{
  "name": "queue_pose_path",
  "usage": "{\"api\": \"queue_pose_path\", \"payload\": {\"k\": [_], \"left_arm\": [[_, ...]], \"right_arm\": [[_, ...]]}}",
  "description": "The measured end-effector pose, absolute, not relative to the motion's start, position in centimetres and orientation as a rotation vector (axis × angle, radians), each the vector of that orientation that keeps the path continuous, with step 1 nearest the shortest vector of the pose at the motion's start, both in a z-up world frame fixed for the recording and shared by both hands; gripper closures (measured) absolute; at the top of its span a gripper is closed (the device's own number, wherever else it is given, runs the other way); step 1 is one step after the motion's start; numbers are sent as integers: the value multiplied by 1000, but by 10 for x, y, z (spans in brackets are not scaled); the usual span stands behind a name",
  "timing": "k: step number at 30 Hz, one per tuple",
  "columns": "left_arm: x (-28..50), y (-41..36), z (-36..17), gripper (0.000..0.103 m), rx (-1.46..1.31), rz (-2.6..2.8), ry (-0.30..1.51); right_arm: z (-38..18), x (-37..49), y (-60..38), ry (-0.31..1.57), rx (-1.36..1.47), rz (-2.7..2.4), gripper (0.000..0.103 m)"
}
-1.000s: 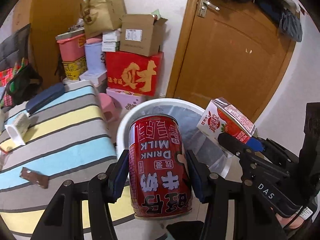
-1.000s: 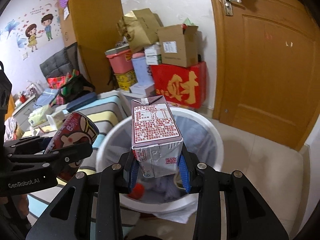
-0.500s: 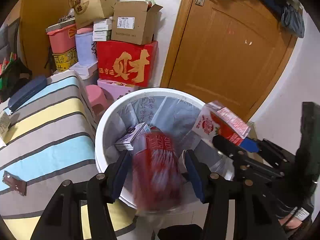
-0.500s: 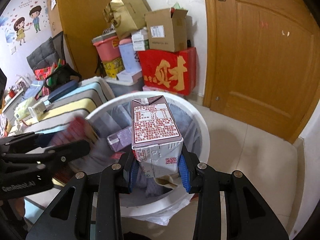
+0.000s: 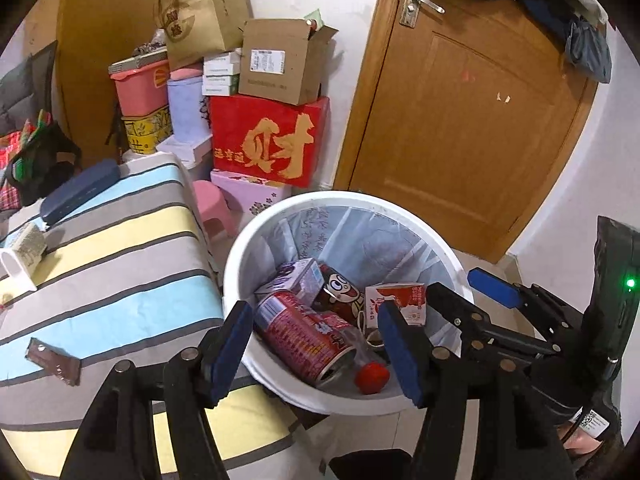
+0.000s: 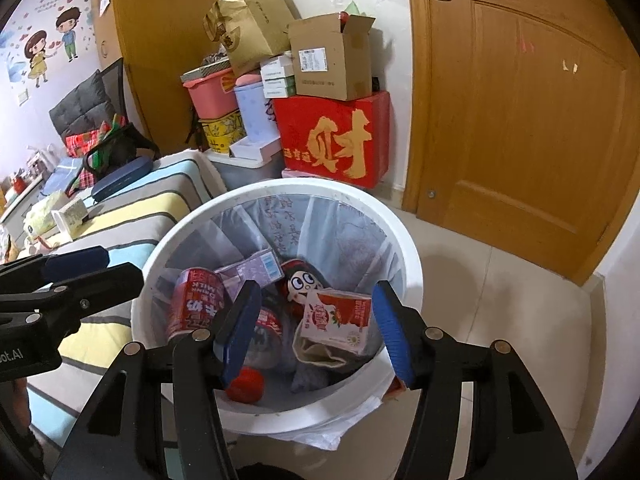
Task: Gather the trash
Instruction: 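Carry the carton and red can over the wastebasket and release both, then move both open grippers back toward the remaining wrappers on the bed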
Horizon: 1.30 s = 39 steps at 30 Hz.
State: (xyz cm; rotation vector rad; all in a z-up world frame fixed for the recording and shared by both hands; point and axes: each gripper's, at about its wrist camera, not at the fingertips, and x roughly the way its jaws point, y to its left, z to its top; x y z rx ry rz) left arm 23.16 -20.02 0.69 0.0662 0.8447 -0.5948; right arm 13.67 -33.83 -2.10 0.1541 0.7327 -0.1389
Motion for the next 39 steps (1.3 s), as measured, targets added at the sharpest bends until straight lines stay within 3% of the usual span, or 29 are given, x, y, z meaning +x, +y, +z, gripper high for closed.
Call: {"api": "queue_pose_path", "payload": {"k": [21, 39], "left_arm": [[201, -135, 32, 38, 19, -499, 777], [176, -29, 49, 38, -19, -300, 702]], "right_arm": [[-3, 130, -296, 671, 136, -71, 43], [8, 131, -226, 629, 86, 66, 43]]}}
